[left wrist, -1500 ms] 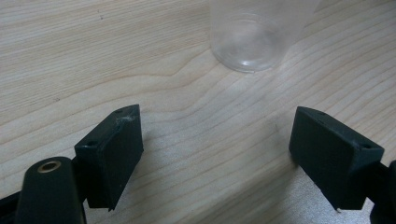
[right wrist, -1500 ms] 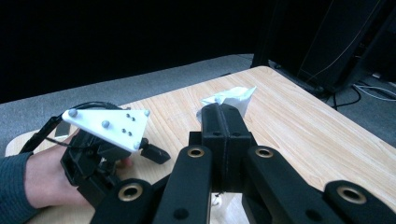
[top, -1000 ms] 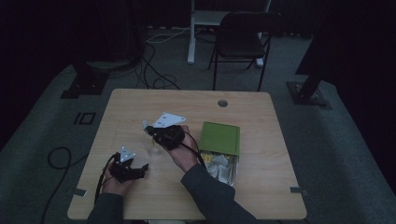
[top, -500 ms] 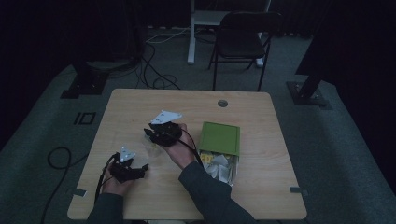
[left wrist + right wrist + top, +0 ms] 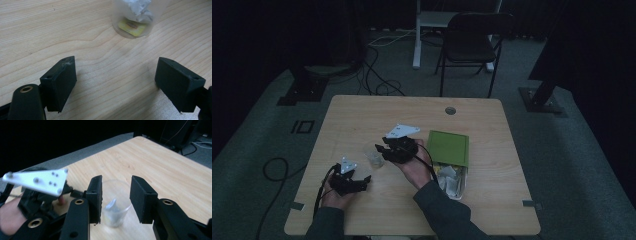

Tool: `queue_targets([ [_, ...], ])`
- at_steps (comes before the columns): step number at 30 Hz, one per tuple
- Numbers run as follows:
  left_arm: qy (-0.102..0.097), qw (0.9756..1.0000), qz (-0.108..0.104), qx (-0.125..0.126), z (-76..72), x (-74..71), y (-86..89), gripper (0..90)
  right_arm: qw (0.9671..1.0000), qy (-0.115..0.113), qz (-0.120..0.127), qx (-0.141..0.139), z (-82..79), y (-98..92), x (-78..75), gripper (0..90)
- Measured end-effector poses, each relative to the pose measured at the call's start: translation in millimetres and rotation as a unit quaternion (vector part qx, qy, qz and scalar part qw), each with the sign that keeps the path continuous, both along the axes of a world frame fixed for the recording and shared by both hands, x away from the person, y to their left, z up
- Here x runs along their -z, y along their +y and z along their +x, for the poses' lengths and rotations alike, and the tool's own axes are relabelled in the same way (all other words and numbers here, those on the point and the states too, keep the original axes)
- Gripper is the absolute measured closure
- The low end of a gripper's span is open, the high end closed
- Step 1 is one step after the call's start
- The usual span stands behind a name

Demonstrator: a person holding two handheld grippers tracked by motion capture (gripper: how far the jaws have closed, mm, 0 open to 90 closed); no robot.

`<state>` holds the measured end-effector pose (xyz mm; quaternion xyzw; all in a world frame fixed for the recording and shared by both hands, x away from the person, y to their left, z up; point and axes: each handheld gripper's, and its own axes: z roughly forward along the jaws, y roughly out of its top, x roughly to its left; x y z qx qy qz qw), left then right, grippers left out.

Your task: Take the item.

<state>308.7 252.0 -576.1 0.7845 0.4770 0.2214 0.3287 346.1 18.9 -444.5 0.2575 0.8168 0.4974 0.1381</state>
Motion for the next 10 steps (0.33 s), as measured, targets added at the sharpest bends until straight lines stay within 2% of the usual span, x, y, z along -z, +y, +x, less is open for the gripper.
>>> queue_targets([
  [10, 0.0, 1.0, 0.0, 0.0, 0.1, 0.0, 0.0, 18.3, 0.9998, 0.0, -0.012, -0.013, -14.3, -9.0, 3.3, 61.8],
])
